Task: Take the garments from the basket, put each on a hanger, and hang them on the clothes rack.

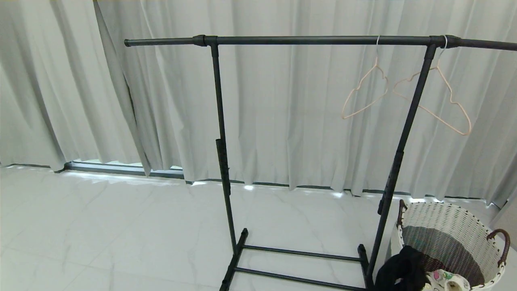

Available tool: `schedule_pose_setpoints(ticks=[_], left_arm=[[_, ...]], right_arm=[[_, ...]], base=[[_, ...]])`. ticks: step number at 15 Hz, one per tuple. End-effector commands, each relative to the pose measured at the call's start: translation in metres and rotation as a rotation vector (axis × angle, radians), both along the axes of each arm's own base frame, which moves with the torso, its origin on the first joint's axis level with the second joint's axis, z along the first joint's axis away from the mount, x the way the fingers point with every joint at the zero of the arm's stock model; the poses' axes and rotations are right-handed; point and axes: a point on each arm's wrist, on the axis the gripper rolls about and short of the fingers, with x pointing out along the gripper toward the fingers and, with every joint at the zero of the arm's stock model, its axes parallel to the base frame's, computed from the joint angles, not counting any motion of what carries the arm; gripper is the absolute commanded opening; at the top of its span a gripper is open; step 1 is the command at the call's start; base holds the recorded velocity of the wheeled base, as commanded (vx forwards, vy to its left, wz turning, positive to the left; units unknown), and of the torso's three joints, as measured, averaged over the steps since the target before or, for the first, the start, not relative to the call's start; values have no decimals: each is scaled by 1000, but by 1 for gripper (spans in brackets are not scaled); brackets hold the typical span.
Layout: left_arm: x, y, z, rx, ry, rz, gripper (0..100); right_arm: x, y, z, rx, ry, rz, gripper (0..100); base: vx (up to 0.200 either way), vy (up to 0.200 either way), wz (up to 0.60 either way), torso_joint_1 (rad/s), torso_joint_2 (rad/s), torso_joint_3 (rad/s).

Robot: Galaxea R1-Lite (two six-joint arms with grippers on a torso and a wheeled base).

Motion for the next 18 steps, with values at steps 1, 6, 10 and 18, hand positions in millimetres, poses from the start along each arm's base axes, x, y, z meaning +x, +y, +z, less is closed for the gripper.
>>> schedule_pose_setpoints(ticks=[1,6,10,18], left_arm=[[0,0,0,-13,-1,3,100],[0,0,0,-27,-1,6,100],[0,0,0,-27,0,6,100],[0,0,0,-21,0,6,100]], right_arm=[[0,0,0,-2,0,0,100],[0,0,0,-25,6,23,100],[0,1,-1,-34,10,26,100],[0,1,-1,-39,10,35,100]], base=[[0,-200,0,12,7,2],[0,-200,0,1,4,4],[0,0,0,0,0,0],[0,0,-225,0,1,1]])
